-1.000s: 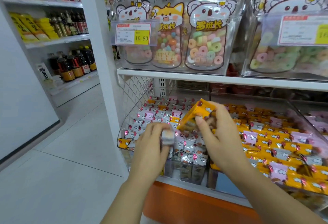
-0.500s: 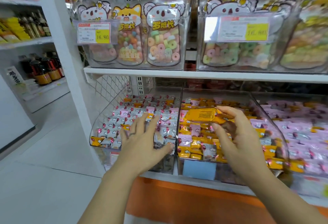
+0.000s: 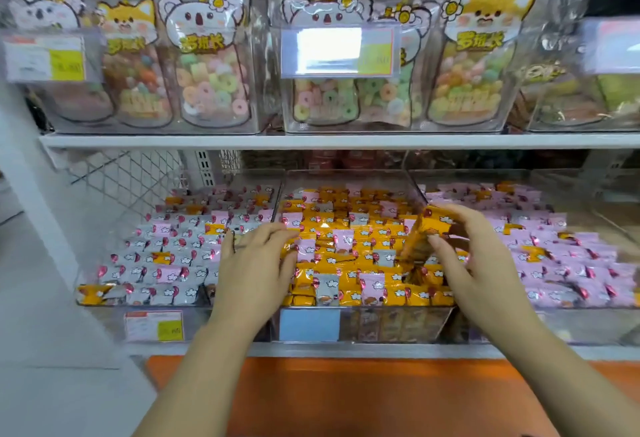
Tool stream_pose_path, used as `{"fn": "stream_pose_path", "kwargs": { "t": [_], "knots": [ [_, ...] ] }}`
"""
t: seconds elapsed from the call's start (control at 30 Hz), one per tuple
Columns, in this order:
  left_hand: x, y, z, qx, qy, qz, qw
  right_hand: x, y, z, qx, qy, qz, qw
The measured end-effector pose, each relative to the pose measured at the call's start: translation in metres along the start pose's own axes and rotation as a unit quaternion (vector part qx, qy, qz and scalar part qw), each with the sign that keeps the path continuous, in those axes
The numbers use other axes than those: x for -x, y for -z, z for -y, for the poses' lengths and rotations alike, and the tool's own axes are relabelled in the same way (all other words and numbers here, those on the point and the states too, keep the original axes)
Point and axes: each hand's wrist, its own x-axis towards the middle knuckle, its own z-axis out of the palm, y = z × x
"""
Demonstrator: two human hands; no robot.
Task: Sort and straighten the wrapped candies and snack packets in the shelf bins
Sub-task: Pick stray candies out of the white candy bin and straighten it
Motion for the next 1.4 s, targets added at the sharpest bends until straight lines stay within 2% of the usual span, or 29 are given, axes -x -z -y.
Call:
{"fn": "stream_pose_path", "kwargs": {
  "t": [0.17,0.33,0.57,0.77,1.07,1.23,1.4],
  "knots": [
    [-0.005,-0.005,-0.003,-0.045,-0.017,-0.046,0.998,-0.004,0.006,-0.006,0.058,-0.005,0.04,0.997],
    [-0.007,-0.005,-0.009,-0.06,-0.049,-0.079,0.994,-0.011,0.007,-0.002,0.032,-0.017,0.087,0.996],
    [-0.006,-0.008,-0.016,-0.064,-0.093,-0.071,0.991,-0.01,0.003,0.001,0.018,-0.003,0.12,0.993],
    [-0.007,-0.014,-0.028,-0.043,-0.121,-0.056,0.99,-0.014,0.005,0.002,-0.01,-0.027,0.073,0.997],
    [-0.006,-0.023,-0.061,0.03,-0.16,0.039,0.986,-0.011,0.007,-0.011,0.035,-0.034,0.061,0.997],
    [-0.006,-0.033,-0.075,-0.01,-0.231,0.128,0.964,-0.011,0.002,-0.006,0.043,-0.009,0.068,0.997],
    [-0.005,-0.035,-0.074,-0.021,-0.232,0.143,0.962,-0.012,0.006,-0.013,0.054,-0.028,0.04,0.997]
  ]
}}
